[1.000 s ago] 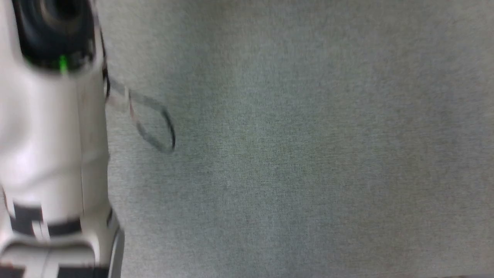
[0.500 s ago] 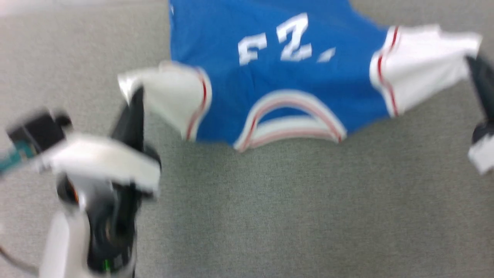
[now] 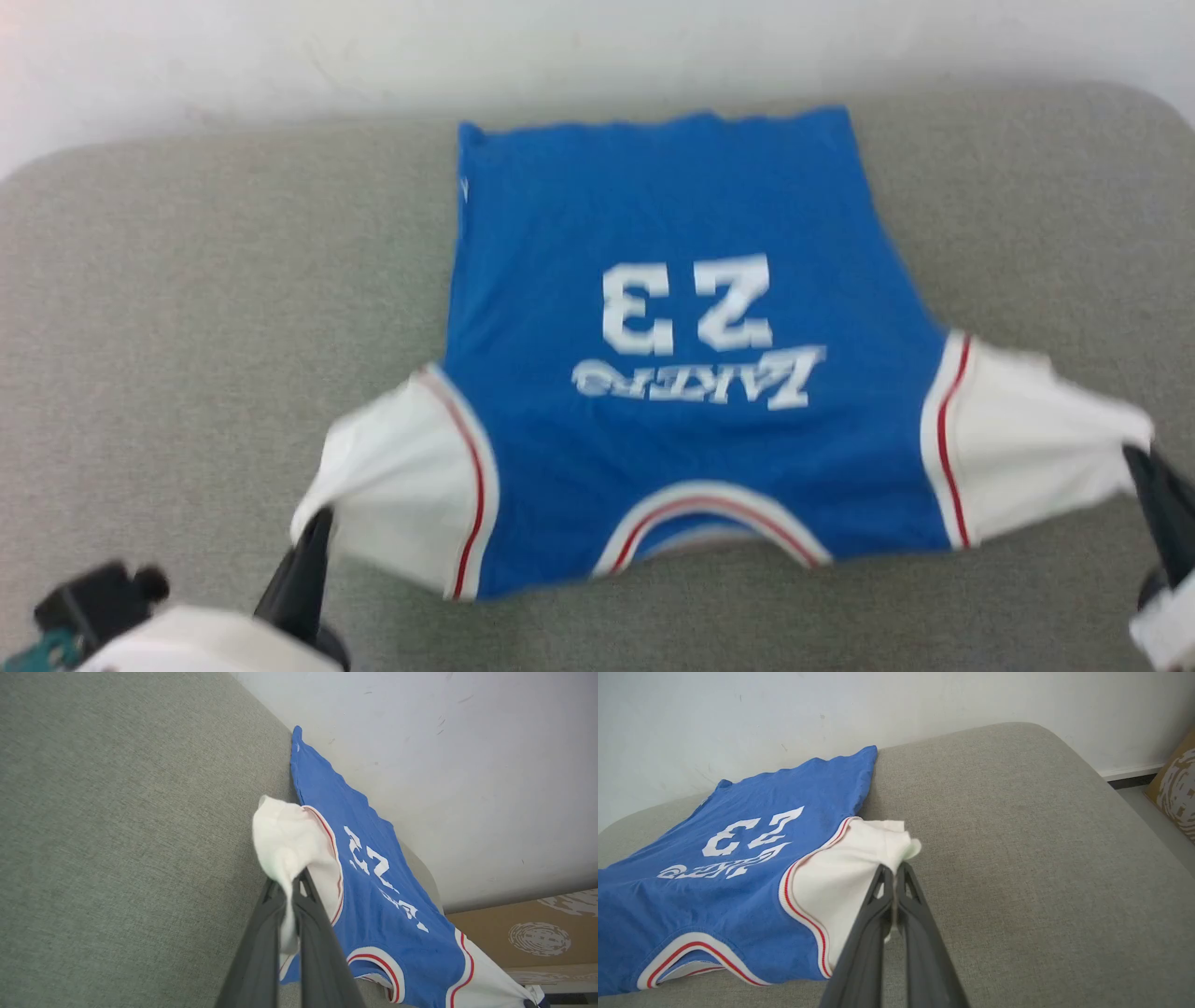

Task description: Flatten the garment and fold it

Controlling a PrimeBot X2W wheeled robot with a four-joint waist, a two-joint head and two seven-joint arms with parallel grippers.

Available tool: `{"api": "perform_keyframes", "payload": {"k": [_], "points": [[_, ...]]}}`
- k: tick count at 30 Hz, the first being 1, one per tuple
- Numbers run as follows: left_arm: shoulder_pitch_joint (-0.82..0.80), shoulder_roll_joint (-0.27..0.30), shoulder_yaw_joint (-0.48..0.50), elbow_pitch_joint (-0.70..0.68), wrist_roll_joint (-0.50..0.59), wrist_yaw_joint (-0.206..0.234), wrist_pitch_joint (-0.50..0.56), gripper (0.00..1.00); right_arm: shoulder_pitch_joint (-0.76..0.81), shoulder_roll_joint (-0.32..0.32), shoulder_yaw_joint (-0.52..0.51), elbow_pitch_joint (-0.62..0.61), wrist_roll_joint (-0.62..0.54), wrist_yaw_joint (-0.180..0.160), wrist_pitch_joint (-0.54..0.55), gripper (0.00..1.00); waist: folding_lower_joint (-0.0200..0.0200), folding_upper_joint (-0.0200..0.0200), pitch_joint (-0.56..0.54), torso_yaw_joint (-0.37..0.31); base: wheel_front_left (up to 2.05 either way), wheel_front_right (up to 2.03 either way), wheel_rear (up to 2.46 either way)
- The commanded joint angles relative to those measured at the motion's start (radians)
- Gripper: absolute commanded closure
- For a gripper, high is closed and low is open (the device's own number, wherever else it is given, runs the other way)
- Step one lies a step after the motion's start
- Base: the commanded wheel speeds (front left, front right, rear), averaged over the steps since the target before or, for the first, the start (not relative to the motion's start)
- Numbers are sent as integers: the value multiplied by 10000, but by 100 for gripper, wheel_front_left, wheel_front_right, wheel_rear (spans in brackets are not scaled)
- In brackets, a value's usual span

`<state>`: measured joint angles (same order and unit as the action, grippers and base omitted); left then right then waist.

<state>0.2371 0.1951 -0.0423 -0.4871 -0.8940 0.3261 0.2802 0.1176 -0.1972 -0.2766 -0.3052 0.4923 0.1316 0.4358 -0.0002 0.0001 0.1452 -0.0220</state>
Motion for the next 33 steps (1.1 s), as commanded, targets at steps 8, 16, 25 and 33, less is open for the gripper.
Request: {"api": "perform_keyframes", "payload": {"k": [8,16,25,33], "points": [[1942,64,401,-521,-376,-247,-136,100,1976,926,-529,-834,17,-9,624,100,2,-1,-582,221,0,0,0],[1832,205,-48,-392,283,-209,-222,100,2256,814,-224,-852,-486,-9,593,100,2,-1,-547,244,0,0,0],[353,419,-1375,584,1730,-36,27,100,1590,69,877,1408,-1665,-9,-81,100,2,-1,-166,375,0,0,0],[-206,393,-1777,867,2165,72,107,100,899,16,1438,3628,-1935,-9,-747,100,2,-1,64,415,0,0,0]]}}
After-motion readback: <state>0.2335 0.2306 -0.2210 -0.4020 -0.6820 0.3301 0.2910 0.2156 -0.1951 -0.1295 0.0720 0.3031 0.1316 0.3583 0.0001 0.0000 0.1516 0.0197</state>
